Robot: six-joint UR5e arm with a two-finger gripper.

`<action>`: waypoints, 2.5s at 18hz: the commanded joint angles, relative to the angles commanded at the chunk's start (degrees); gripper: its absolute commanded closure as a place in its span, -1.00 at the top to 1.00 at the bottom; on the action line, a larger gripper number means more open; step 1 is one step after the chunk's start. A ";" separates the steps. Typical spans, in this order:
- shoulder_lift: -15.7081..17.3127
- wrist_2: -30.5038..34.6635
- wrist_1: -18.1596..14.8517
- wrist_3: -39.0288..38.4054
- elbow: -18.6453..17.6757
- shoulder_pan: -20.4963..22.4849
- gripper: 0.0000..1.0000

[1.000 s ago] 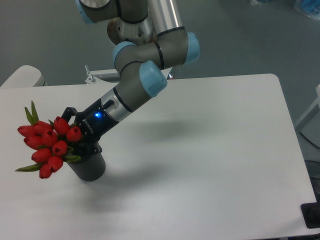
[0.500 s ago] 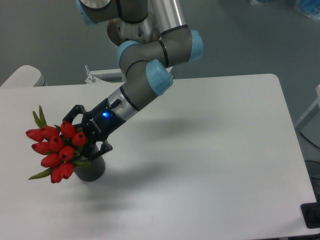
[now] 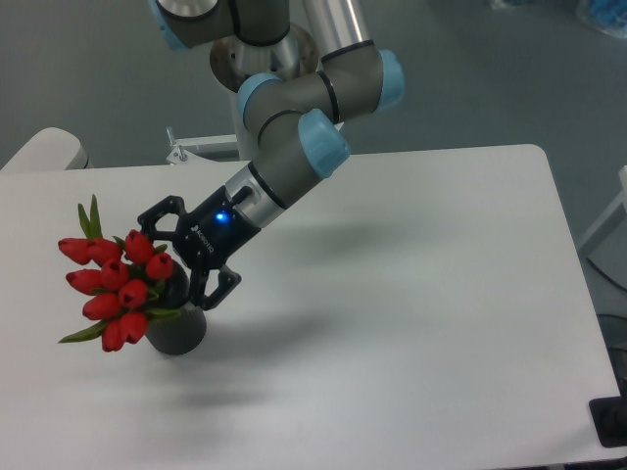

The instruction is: Insert the flowers into the vase

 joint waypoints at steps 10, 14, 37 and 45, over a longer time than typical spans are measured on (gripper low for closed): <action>4.13 3.07 -0.35 1.93 0.79 8.78 1.00; 3.96 3.86 -0.53 1.93 3.08 13.35 1.00; -4.92 46.04 -12.09 42.61 27.31 29.11 1.00; -9.75 54.75 -32.78 46.67 45.08 24.27 1.00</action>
